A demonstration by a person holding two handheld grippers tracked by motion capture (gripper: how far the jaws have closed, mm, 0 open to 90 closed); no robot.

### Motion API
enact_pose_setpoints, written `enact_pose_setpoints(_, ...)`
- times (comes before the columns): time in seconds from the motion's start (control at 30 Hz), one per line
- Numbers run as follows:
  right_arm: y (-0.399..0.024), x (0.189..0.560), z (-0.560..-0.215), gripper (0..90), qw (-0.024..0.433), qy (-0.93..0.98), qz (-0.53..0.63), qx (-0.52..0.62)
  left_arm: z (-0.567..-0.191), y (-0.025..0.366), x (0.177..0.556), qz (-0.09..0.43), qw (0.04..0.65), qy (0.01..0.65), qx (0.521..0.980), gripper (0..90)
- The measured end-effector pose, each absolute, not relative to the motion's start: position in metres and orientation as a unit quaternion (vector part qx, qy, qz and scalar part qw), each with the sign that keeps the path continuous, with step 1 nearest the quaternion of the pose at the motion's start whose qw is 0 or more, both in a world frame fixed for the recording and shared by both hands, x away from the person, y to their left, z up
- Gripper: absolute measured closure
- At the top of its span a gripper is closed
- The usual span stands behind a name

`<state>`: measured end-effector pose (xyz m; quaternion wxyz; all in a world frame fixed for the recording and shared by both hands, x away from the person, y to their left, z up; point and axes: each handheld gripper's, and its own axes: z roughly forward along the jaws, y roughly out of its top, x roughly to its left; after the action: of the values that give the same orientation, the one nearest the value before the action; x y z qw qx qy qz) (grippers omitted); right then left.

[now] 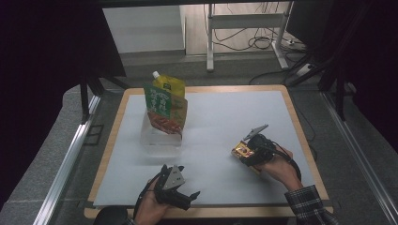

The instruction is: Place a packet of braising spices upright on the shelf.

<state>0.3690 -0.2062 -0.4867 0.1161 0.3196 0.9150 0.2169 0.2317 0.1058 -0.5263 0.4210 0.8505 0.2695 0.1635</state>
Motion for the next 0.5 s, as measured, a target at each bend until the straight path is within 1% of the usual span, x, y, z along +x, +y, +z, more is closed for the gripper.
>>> enact_pose_setpoints(0.17, -0.208, 0.371, -0.495, 31.3, 0.104, 0.921, 0.201, 0.316, -0.526, 0.106, 0.232, 0.164, 0.421, 0.269, 0.851, 1.0)
enact_pose_setpoints(0.23, -0.208, 0.371, -0.495, 26.5, 0.098, 0.922, 0.202, 0.314, -0.526, 0.106, 0.232, 0.164, 0.42, 0.269, 0.851, 1.0)
enact_pose_setpoints(0.33, -0.206, 0.372, -0.49, 22.0, 0.088, 0.924, 0.198, 0.314, -0.527, 0.105, 0.232, 0.163, 0.419, 0.268, 0.852, 1.0)
enact_pose_setpoints(0.5, -0.198, 0.379, -0.491, 21.0, 0.073, 0.932, 0.166, 0.313, -0.528, 0.103, 0.232, 0.164, 0.416, 0.267, 0.854, 1.0)
